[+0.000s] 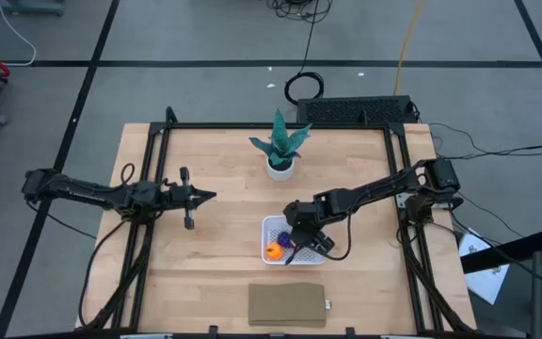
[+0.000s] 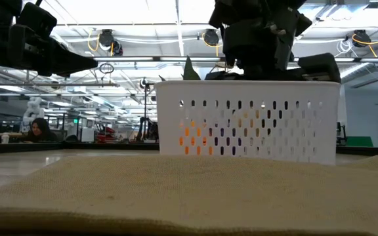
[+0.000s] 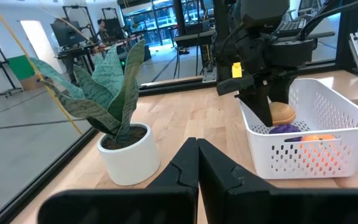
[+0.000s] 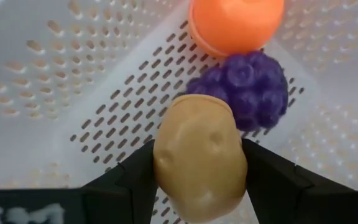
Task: Pick and placing Produce into tupperware
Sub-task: Put the brown potato into the white basket
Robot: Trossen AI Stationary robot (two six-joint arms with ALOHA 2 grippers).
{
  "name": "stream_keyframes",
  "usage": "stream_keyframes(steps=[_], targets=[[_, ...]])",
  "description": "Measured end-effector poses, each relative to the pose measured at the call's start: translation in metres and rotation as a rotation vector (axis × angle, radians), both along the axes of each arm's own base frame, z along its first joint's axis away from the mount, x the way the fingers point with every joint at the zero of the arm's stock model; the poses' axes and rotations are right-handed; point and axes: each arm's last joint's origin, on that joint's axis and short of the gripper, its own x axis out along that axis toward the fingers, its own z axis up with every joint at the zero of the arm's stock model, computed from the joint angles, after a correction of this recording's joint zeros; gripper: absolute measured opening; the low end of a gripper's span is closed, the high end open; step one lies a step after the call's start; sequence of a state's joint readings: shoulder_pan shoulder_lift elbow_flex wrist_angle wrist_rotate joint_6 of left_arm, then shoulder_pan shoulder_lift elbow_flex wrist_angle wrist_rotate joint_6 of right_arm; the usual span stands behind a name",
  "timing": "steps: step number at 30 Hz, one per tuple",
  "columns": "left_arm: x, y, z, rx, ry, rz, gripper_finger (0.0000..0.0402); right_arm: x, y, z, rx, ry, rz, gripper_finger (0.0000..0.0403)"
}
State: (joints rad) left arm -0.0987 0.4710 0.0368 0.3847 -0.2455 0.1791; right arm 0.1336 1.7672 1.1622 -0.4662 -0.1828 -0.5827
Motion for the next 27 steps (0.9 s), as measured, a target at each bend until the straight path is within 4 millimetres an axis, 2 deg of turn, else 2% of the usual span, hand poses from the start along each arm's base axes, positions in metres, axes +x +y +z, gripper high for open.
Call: stream_keyframes(steps=[5, 14, 22, 27], targets=[[0.000, 0.000, 0.000, 0.003, 0.001, 0.000, 0.0001, -0.001, 0.007, 0.000, -0.015, -0.011, 0.057, 0.0192], [0.000, 0.000, 0.000, 0.008, 0.001, 0.000, 0.0001, -0.001, 0.006, 0.000, -0.031, -0.016, 0.091, 0.0192], [0.000, 0.000, 0.000, 0.025, 0.002, 0.001, 0.0001, 0.002, 0.006, -0.020, -0.062, 0.066, 0.174, 0.0192], [0.000, 0.000, -0.001, 0.028, 0.018, 0.015, 0.0001, 0.009, 0.008, -0.024, -0.059, 0.091, 0.175, 0.0193]])
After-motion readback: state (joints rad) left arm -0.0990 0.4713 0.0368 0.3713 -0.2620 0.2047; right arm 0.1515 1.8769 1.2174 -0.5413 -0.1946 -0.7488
